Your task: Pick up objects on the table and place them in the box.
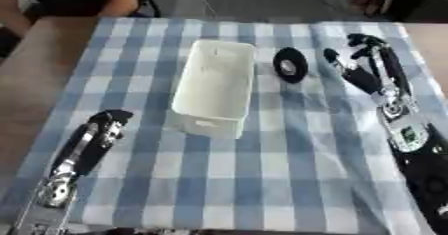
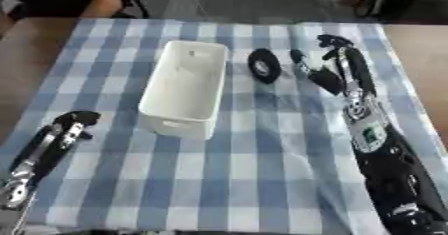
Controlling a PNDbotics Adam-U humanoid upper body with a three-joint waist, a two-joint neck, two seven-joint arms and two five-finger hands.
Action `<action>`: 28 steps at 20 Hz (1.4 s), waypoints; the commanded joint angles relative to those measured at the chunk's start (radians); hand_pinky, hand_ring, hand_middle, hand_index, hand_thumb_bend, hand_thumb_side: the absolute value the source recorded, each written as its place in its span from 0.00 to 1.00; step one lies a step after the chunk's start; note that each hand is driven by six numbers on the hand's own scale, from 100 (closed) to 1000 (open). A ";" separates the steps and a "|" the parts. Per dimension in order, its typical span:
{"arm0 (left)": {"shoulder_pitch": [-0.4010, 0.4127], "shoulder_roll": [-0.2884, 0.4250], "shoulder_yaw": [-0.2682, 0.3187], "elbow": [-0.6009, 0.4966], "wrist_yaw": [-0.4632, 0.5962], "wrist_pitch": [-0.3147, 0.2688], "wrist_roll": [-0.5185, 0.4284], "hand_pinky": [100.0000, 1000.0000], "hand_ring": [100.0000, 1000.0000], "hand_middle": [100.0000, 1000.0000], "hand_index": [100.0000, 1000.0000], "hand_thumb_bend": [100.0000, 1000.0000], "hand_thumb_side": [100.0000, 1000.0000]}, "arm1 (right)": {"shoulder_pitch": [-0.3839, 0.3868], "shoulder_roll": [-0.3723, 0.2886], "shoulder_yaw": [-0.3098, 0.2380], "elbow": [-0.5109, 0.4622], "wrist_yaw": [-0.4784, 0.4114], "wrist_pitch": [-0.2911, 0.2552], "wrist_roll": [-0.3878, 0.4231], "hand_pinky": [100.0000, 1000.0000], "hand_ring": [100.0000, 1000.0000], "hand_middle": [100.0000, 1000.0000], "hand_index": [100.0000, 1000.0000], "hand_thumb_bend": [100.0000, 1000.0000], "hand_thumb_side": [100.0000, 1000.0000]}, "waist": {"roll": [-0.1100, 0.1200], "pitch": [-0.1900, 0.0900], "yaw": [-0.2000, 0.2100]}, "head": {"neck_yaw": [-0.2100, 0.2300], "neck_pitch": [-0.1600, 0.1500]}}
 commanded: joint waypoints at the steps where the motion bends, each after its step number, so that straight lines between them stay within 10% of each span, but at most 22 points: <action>1: -0.007 0.012 -0.003 -0.011 -0.001 -0.003 -0.003 0.64 0.75 0.77 0.78 1.00 1.00 | -0.042 -0.006 0.003 0.039 0.020 -0.007 -0.002 0.77 0.59 0.68 0.82 0.65 0.80 | 0.003 -0.012 0.001 | -0.011 0.001; 28: -0.017 -0.001 -0.016 -0.011 0.003 -0.008 -0.018 0.64 0.75 0.78 0.78 1.00 1.00 | -0.180 0.015 0.000 0.306 0.123 -0.029 -0.025 0.77 0.59 0.69 0.82 0.66 0.77 | 0.014 -0.003 0.021 | -0.036 0.001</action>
